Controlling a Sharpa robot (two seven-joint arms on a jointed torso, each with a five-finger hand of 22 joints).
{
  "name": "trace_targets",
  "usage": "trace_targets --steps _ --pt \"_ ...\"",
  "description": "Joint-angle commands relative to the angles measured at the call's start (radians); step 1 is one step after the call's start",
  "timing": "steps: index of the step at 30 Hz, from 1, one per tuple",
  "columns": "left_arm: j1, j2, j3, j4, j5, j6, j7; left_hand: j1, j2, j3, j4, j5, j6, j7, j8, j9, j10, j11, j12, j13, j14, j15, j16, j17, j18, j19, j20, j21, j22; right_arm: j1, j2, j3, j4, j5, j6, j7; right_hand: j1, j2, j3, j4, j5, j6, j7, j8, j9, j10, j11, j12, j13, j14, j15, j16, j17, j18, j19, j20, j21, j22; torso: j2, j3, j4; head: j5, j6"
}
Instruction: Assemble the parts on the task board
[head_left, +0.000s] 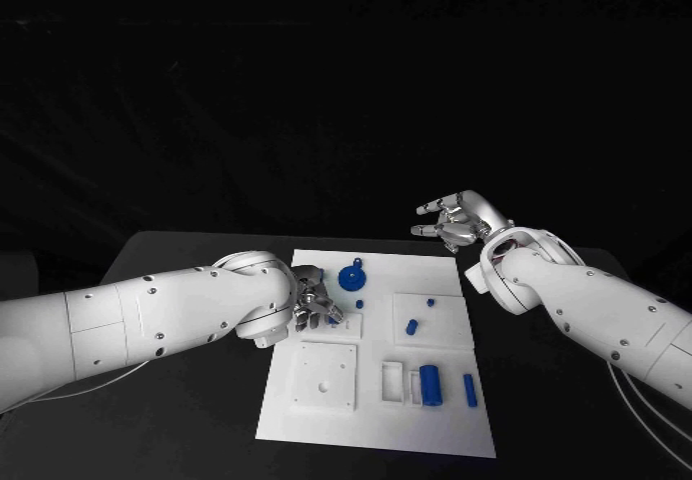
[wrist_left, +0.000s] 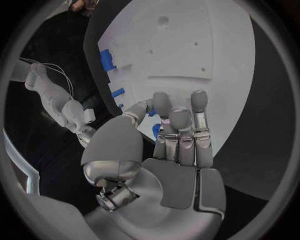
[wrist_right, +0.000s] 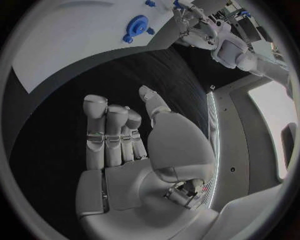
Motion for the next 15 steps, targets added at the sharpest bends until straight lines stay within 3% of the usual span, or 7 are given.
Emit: trace_targets --steps 1,8,15 --pt "0.009 0.011 0.001 -0.007 0.054 0.09 -0.017 0.007 0.012 0.075 -0.077 -0.002 0.09 -0.093 0.003 0.01 0.024 -0.024 -0.002 0.001 -0.007 -0.004 0.0 0.001 -0.01 0.008 0.0 -0.006 0.01 0.0 0.003 0.0 -0.001 -0.003 0.018 0.0 -0.008 0.004 0.0 -0.004 0.002 0.005 -0.001 -0.004 0.001 -0.008 0.001 0.0 -0.001 0.005 0.0 -0.004 0.001 0.013 0.031 -0.002 -0.002 0.068 0.0 0.0005 0.0003 0.001 0.0" --pt "0.024 0.032 0.002 -0.037 0.053 0.114 -0.024 0.009 0.014 0.075 -0.075 -0.004 0.086 -0.093 0.003 0.016 0.023 -0.024 -0.006 0.006 -0.008 -0.004 -0.001 0.0 -0.011 0.01 -0.001 -0.011 0.014 0.0 0.007 0.0 -0.004 -0.004 0.023 -0.002 -0.011 0.007 0.003 -0.01 0.001 0.004 -0.001 -0.004 0.001 -0.008 0.001 0.001 -0.001 0.005 0.001 -0.003 0.003 0.013 0.031 -0.002 -0.004 0.068 0.001 0.0005 -0.0005 0.001 0.0" --pt "0.03 0.052 0.002 -0.068 0.04 0.146 -0.028 0.012 0.014 0.076 -0.076 -0.004 0.085 -0.093 0.003 0.021 0.023 -0.025 -0.007 0.012 -0.008 -0.004 0.0 0.001 -0.012 0.011 -0.002 -0.014 0.015 0.0 0.008 0.0 -0.005 -0.006 0.026 -0.004 -0.011 0.007 0.003 -0.01 0.001 0.004 -0.001 -0.004 0.001 -0.008 0.001 0.001 -0.001 0.005 0.001 -0.003 0.003 0.013 0.031 -0.002 -0.004 0.068 0.0 0.0004 0.0013 0.0 -0.004"
